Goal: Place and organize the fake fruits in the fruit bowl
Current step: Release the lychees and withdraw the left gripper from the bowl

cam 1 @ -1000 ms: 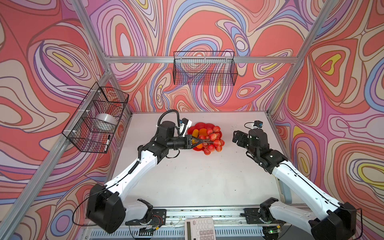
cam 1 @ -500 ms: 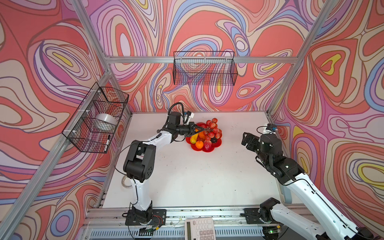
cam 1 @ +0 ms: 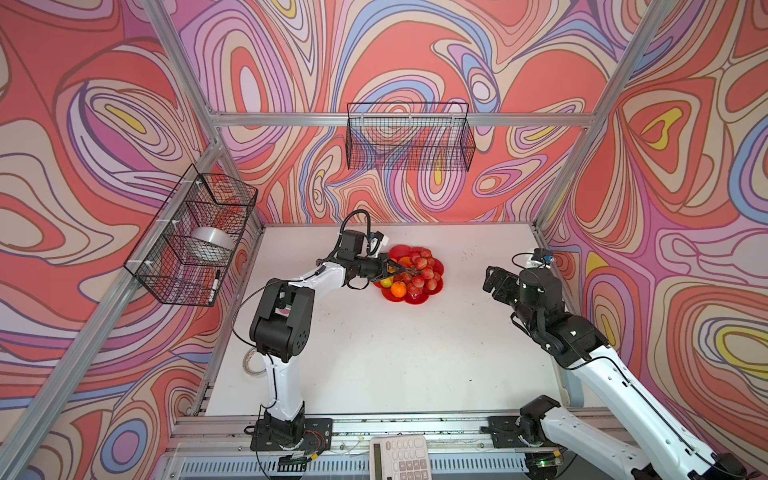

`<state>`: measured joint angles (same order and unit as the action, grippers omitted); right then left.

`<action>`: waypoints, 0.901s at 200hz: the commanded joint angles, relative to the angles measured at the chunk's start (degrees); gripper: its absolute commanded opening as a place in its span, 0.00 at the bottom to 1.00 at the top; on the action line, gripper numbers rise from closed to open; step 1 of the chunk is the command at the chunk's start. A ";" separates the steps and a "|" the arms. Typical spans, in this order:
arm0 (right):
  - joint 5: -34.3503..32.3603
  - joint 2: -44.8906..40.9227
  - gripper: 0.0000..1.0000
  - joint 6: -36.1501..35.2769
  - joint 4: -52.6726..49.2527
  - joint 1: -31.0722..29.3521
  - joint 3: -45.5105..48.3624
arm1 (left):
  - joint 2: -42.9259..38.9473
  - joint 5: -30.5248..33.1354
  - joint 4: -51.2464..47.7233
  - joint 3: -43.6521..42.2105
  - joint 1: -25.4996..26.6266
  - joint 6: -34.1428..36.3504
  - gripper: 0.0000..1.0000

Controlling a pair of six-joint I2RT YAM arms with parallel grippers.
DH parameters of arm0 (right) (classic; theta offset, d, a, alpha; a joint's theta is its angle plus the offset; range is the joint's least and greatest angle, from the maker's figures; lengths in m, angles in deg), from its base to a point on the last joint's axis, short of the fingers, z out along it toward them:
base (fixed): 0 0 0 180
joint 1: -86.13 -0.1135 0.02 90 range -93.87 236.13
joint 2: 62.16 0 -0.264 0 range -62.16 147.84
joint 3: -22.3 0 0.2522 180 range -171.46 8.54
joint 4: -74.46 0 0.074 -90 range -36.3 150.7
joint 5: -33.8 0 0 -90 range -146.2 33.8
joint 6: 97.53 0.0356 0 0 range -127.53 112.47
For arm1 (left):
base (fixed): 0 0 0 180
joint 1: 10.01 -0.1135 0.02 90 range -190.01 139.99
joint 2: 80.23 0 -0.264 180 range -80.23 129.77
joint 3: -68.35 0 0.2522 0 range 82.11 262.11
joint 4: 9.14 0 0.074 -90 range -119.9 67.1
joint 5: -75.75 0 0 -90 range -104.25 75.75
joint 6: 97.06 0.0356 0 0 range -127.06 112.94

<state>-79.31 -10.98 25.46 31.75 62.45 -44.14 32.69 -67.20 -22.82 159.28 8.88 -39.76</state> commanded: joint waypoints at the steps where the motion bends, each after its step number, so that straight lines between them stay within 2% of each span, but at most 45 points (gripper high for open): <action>1: -0.09 0.54 0.98 0.50 0.63 0.21 0.48 | 1.43 2.47 -5.79 2.19 -0.22 5.07 0.17; 16: -0.10 0.98 0.98 0.23 0.74 0.13 0.48 | 0.38 4.61 -7.55 2.05 -0.25 6.71 0.37; 39: -0.06 1.68 0.98 0.04 1.37 0.14 0.65 | -1.78 7.71 -9.46 1.59 -0.18 8.47 0.56; 58: 0.19 2.24 0.98 -0.16 2.04 0.15 0.57 | -3.74 10.27 -10.24 1.24 -0.19 8.91 0.82; 74: -0.04 2.65 0.98 -1.00 2.81 0.13 0.48 | -5.98 12.60 -9.97 0.88 -0.19 8.89 0.99; 103: -0.39 4.55 0.98 -3.95 5.20 0.15 -0.36 | -12.51 19.39 -8.41 -0.13 -0.21 9.84 1.00; 134: 1.47 8.25 0.98 -8.95 10.62 0.21 -0.04 | -22.57 28.49 1.65 -7.91 -0.20 11.52 1.00; 156: 7.50 11.41 0.98 -14.75 16.93 0.43 2.03 | -31.54 37.93 11.36 -18.81 -0.23 13.90 1.00; 180: 9.91 13.58 0.98 -14.90 23.43 0.69 7.50 | -41.96 50.24 28.59 -37.11 -0.23 16.84 1.00</action>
<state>-73.74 0.95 14.25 46.85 62.58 -42.02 -2.39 -32.47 -11.94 136.28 8.88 -27.37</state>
